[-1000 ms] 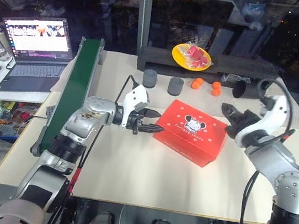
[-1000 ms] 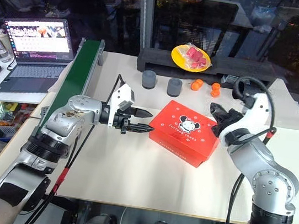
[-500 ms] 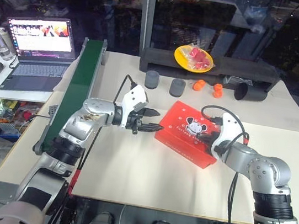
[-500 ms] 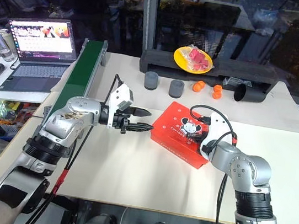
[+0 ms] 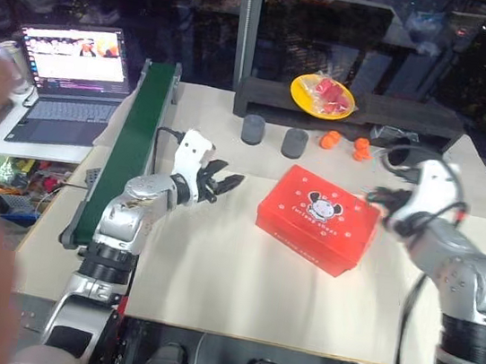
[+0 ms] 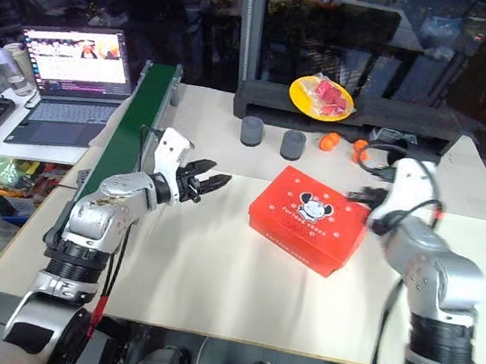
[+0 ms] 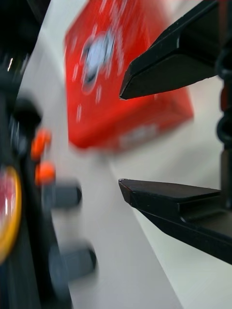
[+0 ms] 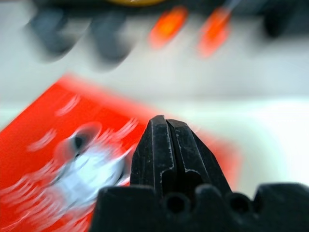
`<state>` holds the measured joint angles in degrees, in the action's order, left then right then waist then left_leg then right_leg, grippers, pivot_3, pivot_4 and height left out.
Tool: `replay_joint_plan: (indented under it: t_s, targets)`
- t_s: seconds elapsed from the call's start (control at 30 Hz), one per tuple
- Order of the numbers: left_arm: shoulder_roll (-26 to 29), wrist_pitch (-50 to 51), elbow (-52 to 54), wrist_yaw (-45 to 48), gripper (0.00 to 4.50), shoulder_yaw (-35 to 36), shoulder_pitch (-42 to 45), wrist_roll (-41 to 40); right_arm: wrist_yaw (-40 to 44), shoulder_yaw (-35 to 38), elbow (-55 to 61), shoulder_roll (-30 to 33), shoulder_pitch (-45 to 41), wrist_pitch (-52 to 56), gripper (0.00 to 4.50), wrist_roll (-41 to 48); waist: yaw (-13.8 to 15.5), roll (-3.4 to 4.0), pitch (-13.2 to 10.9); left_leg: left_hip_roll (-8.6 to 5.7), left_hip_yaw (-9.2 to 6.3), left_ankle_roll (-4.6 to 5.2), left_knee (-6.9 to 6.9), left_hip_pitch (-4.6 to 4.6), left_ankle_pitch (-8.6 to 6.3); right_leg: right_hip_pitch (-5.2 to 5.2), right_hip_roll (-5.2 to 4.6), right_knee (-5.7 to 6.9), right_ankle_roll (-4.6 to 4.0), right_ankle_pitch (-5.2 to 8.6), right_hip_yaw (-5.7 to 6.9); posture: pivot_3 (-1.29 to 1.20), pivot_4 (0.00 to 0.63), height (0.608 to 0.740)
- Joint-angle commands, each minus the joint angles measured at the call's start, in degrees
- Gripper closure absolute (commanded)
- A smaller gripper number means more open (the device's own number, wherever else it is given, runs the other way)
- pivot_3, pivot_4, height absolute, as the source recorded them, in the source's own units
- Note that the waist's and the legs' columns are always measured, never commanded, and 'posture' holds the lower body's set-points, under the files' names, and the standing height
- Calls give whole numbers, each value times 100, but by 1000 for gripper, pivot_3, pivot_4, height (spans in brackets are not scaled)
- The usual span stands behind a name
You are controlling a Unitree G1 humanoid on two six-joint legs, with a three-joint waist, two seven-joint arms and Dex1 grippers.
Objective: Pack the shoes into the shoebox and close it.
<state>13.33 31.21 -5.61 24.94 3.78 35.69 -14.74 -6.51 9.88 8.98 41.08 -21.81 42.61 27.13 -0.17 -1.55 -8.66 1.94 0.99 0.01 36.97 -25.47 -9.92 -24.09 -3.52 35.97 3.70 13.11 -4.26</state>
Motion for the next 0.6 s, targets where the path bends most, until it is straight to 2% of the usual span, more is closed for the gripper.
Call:
replay_joint_plan:
  t_s: [0.03,0.1,0.27,0.37,0.6]
  targets:
    - [-220,-99,278,-1053,1716,210,-81,353,-87,164,-50,-190,461,-1260,4444,-919,-17,-1,0,0,3,0,0,1,0,-1,0,2,0,0,-3,0,150,740]
    - [-385,-141,338,-1490,1716,245,-293,524,-77,366,-16,-406,680,-1411,4444,-971,-66,0,1,-1,5,-1,0,9,1,0,2,12,1,-2,-11,0,150,740]
    - [-758,-157,437,-2398,1716,660,-676,616,-150,492,-173,-496,978,-1510,4444,-1512,-108,1,1,-1,19,-1,-1,26,1,3,5,19,2,-4,-34,0,150,740]
    - [-737,-219,486,-2379,1716,603,-788,613,-277,866,-308,-798,943,-1507,4444,-1466,-77,1,1,0,20,-1,-1,26,1,3,6,19,2,-5,-34,0,150,740]
    - [-631,-291,461,-2243,1716,580,-861,557,-191,916,-428,-927,1112,-1713,4444,-1918,-64,1,1,-3,28,-2,-1,26,0,3,4,14,3,-5,-40,0,150,740]
